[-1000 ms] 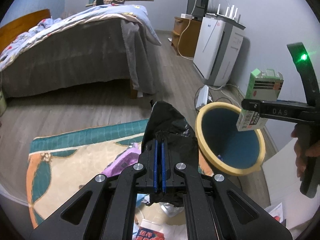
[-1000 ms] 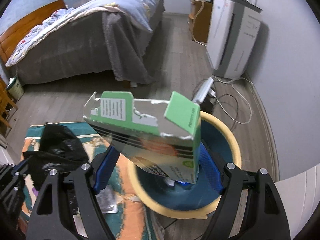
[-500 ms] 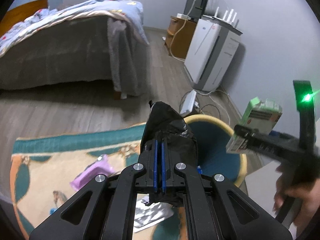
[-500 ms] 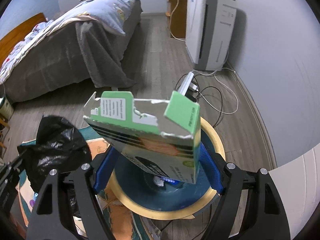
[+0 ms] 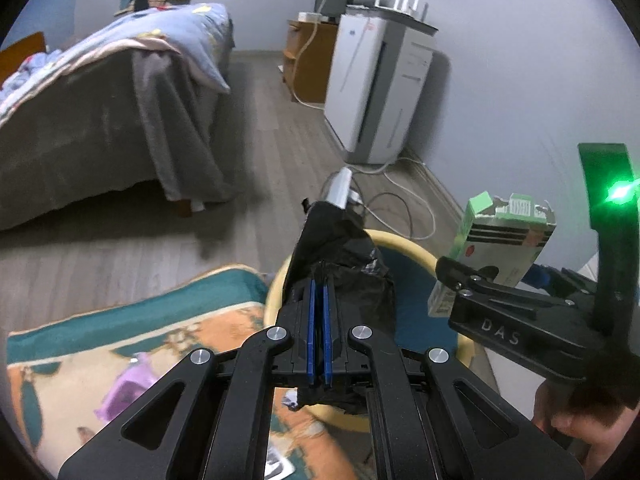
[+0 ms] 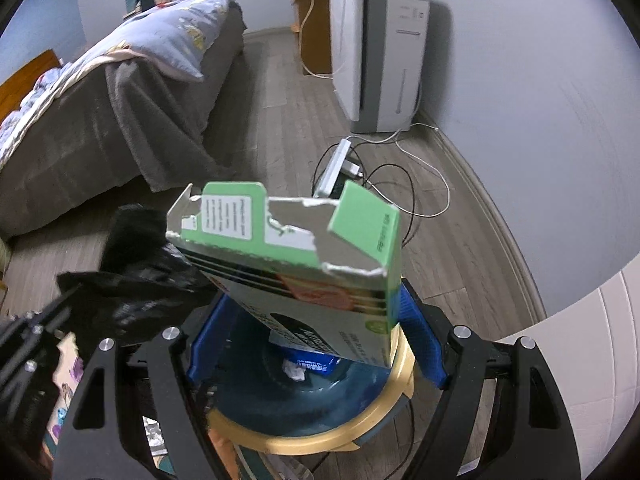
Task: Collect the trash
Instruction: 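Carry the box and black bag over the bin and open both tools, then move both tools back over the remaining trash on the cushion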
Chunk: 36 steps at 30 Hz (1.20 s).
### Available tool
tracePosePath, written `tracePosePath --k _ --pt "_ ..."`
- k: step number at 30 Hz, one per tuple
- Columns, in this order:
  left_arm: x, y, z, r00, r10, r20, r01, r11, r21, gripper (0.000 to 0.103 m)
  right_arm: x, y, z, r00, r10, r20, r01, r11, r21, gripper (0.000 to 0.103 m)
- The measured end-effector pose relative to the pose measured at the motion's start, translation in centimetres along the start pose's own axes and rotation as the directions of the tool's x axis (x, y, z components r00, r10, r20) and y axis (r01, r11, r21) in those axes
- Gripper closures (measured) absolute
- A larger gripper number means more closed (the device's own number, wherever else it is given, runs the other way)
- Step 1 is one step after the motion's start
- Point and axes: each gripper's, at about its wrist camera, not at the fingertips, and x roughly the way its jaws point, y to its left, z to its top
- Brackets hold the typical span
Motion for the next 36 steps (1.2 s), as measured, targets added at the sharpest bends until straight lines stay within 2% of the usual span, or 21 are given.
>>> tracePosePath --k 3,11,19,21,24,26,27,29,31,36 --pt "1.5 -0.3 -0.2 0.999 -0.033 -0.018 0.033 0.999 -0.036 0.099 0.3 -0.9 0.0 1.000 -0.019 0.002 0.019 1.000 0.024 0.026" --pt "4.5 -0.2 -1.2 0.996 -0.066 -0.057 0.061 0.994 -0.092 0.099 1.0 -1.2 -0.1 0.998 -0.057 0.007 0.057 0.998 0.022 0.026" --pt "4.3 -0.4 -0.9 0.999 -0.038 -0.025 0.037 0.999 -0.033 0.099 -0.2 -0.3 0.4 0.994 -0.021 0.105 0.021 1.000 0.004 0.025" --pt "4.3 -0.2 -1.0 0.999 -0.034 -0.023 0.033 0.999 -0.032 0.094 -0.5 -0.1 0.4 0.992 -0.013 0.124 0.013 1.000 0.000 0.024" --pt "4.1 0.0 -1.2 1.000 -0.023 -0.016 0.023 0.999 -0.029 0.078 -0.8 0.0 0.5 0.990 -0.014 0.142 0.014 1.000 0.000 0.015" --pt "3.8 0.2 -1.4 1.000 -0.010 -0.007 0.009 1.000 -0.026 0.050 -0.9 0.0 0.5 0.990 -0.018 0.143 0.018 1.000 0.003 0.014" --pt "3.7 0.3 -1.5 1.000 -0.003 -0.002 0.003 1.000 -0.026 0.045 -0.8 0.0 0.5 0.990 -0.019 0.140 0.019 1.000 0.004 0.013" --pt "3.5 0.5 -1.6 1.000 0.016 0.006 -0.016 0.999 -0.033 0.021 -0.7 0.0 0.5 0.991 -0.024 0.132 0.022 1.000 0.011 0.008" --pt "3.3 0.9 -1.9 0.999 0.035 0.012 -0.034 0.998 -0.045 0.010 -0.7 -0.1 0.6 0.992 -0.022 0.127 0.019 1.000 0.023 0.006" --pt "2.9 1.5 -2.5 0.997 0.072 0.012 -0.071 0.996 -0.062 0.007 -0.7 0.2 0.6 0.993 -0.017 0.117 0.015 1.000 0.023 0.006"
